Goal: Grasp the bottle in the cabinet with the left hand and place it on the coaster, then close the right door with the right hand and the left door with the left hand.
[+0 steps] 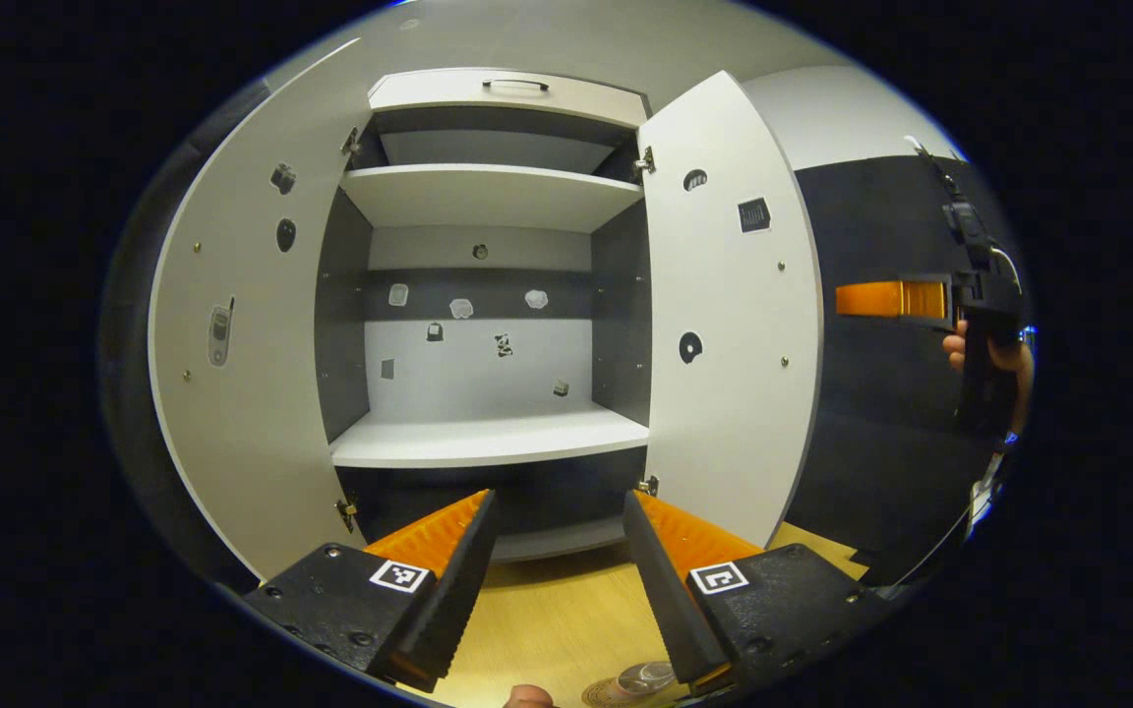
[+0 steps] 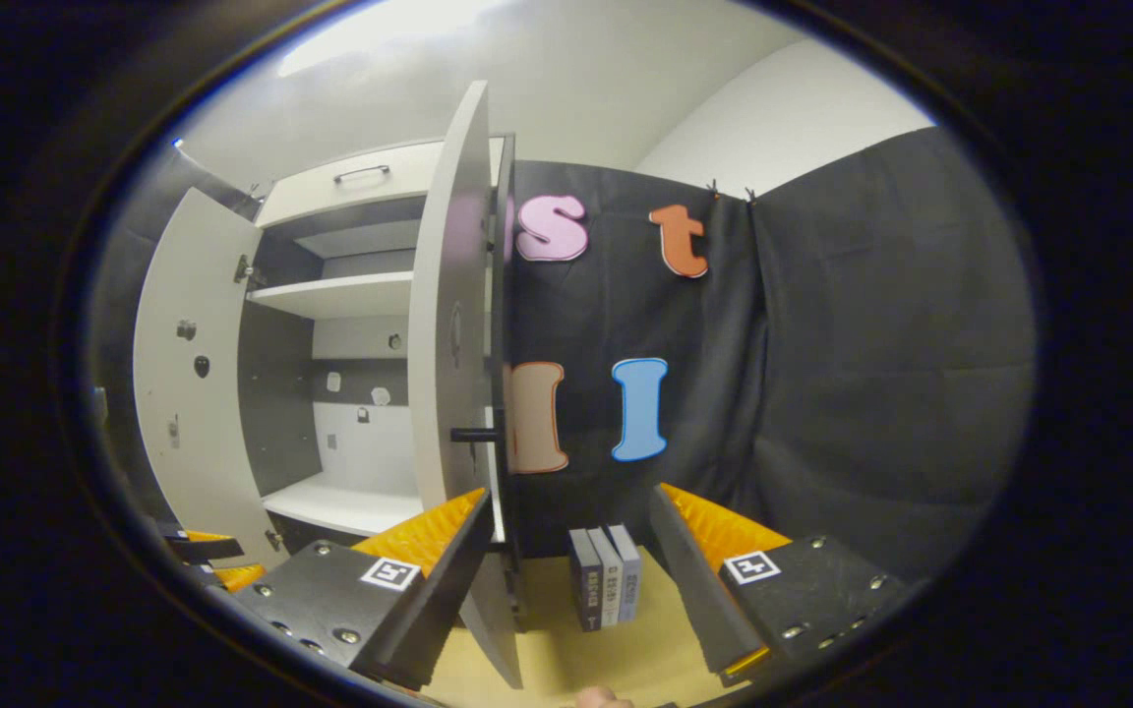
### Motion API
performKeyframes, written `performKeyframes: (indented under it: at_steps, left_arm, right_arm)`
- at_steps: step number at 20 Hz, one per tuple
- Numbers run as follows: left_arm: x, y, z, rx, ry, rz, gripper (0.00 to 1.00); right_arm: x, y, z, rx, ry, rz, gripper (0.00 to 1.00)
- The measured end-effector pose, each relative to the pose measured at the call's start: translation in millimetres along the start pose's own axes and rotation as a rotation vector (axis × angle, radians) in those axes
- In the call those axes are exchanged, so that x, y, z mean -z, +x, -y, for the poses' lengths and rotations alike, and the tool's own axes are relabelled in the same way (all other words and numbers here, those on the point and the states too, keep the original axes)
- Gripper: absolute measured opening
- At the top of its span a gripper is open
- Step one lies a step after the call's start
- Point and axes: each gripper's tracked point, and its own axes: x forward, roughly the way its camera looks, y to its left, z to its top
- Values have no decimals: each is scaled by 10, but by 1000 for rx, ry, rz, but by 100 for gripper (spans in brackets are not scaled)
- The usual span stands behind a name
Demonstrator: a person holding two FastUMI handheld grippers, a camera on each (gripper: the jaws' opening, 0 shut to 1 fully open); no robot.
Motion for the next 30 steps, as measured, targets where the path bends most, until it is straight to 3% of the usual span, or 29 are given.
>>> performKeyframes:
  at_steps: [2, 5, 8, 10, 19, 24, 30]
  left_arm:
    - [-61, -30, -61, -23, -10, 10, 82]
    - [-79, -77, -144, -55, -24, 13, 91]
    - [-53, -103, -187, -73, -37, -1, 90]
    - [-62, -117, -207, -79, -41, 0, 89]
    - [-113, -175, -370, -126, -42, 12, 89]
    - [-91, -274, -487, -164, -62, 3, 89]
    - [-59, -336, -565, -208, -69, -6, 89]
  right_arm:
    - [17, 64, -75, -22, -2, -6, 100]
    - [38, 130, -103, -32, -7, -17, 93]
    - [41, 134, -213, -82, -8, -28, 96]
    - [28, 145, -319, -115, -13, -26, 93]
    - [87, 215, -1070, -289, 19, -38, 96]
    - [159, 295, -1389, -354, 36, -56, 93]
    - [240, 293, -1720, -429, 40, -73, 96]
